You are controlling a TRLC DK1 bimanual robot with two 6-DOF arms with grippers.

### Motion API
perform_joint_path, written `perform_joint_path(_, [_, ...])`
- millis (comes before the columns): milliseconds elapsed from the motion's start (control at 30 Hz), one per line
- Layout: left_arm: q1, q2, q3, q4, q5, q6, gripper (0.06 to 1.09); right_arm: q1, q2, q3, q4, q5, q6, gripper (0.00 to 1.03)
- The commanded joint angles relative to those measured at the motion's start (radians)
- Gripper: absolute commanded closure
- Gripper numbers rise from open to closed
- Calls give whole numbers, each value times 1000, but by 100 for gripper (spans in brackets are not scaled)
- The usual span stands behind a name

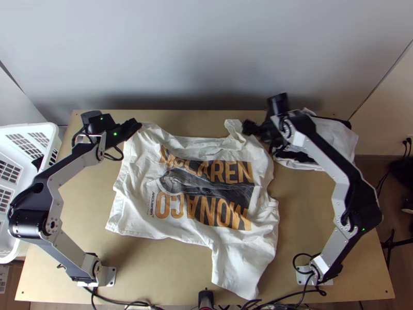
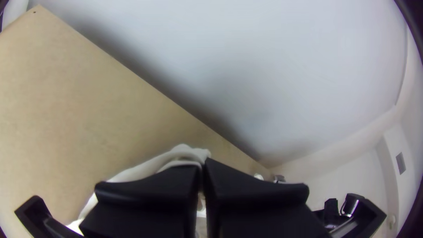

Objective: Fold the t-shirt

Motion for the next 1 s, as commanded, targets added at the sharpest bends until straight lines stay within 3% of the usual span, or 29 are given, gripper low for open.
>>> perform_joint_path(0, [-14,1,6,9,0,4,105,93,71,7,-62,-6,-133,9])
perform_joint_path(200, [1,1,4,9,0,7,105,96,114,-88,229,30,-245,10])
perform_joint_path(367, [17,-7,-2,9,0,9,105,93,172,-72,324,48,-253,12])
perform_joint_path(400, [21,-8,-2,9,1,9,105,93,181,-72,338,54,-251,19])
perform_joint_path(433, [26,-10,-4,9,1,10,105,94,186,-74,355,74,-250,34])
perform_joint_path(467, [29,-11,-4,9,1,10,105,96,187,-82,398,113,-236,61])
perform_joint_path(500, [32,-11,-5,9,1,12,105,96,187,-94,458,146,-230,95])
perform_joint_path(533, [35,-11,-5,9,3,16,105,96,187,-100,493,157,-230,99])
perform_joint_path(700, [43,-19,-5,9,6,18,105,97,183,-51,534,166,-205,100])
perform_joint_path(800, [43,-17,-11,9,6,18,105,79,161,-76,811,248,-95,100])
perform_joint_path(867, [38,-14,-13,9,8,15,105,79,158,-117,1031,278,-95,100])
perform_joint_path(967, [30,-19,-14,9,8,12,105,83,149,-106,1007,274,-95,97])
